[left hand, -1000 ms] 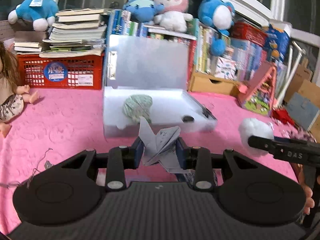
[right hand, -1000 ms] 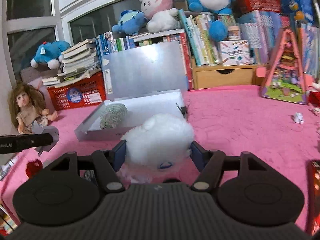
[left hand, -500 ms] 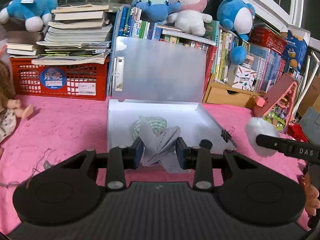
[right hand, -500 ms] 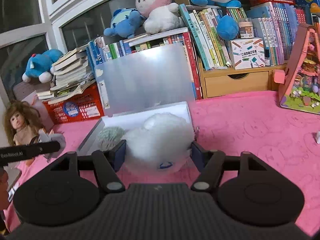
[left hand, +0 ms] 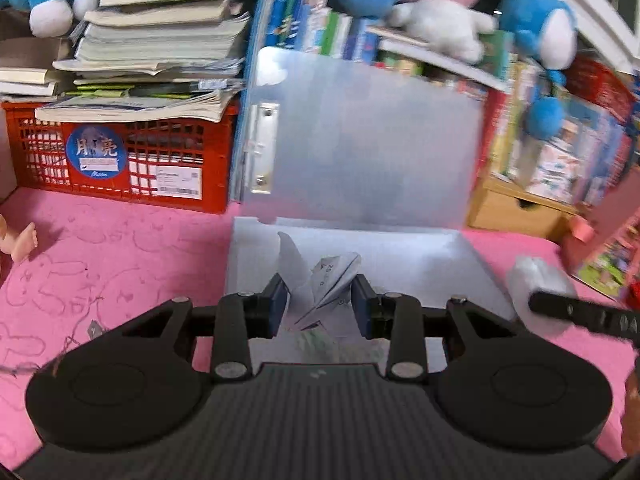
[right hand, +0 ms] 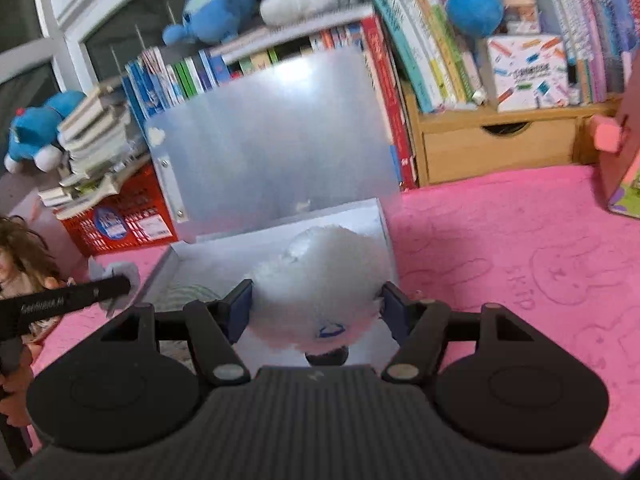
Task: Organize objects
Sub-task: 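Carry the white plush and white paper into the box with both grippers, then open both grippers inside the box and withdraw toward the remaining items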
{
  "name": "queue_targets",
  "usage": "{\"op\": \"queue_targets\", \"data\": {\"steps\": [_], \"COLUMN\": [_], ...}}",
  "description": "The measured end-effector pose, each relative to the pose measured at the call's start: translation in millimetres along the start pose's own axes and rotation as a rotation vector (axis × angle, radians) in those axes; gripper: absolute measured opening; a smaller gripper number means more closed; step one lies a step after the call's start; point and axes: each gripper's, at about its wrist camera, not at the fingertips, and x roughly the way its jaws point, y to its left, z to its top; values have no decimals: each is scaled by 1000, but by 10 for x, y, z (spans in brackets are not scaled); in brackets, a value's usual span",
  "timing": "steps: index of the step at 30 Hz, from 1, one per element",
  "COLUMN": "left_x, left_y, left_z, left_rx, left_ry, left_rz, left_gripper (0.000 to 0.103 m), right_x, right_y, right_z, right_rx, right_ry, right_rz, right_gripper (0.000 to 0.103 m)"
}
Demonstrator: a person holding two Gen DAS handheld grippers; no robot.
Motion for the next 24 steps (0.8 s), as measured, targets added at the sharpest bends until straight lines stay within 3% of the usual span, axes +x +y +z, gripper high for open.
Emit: {"op": "queue_targets", "data": {"steps": [11,24], "left_x": [725,1007], "left_y": [45,23], "left_z": [-5,-130], "left_rx": [-37,-13], "left_ry": [67,122], "left_rz": [17,29], "left_gripper": [41,42], "right_x": [567,812], "right_y": [193,352], "right_z": [-2,-123], "right_rx": [-94,-182], "right_ry": [41,70], "right_rz": [-1,11], "right_gripper": [69,70]}}
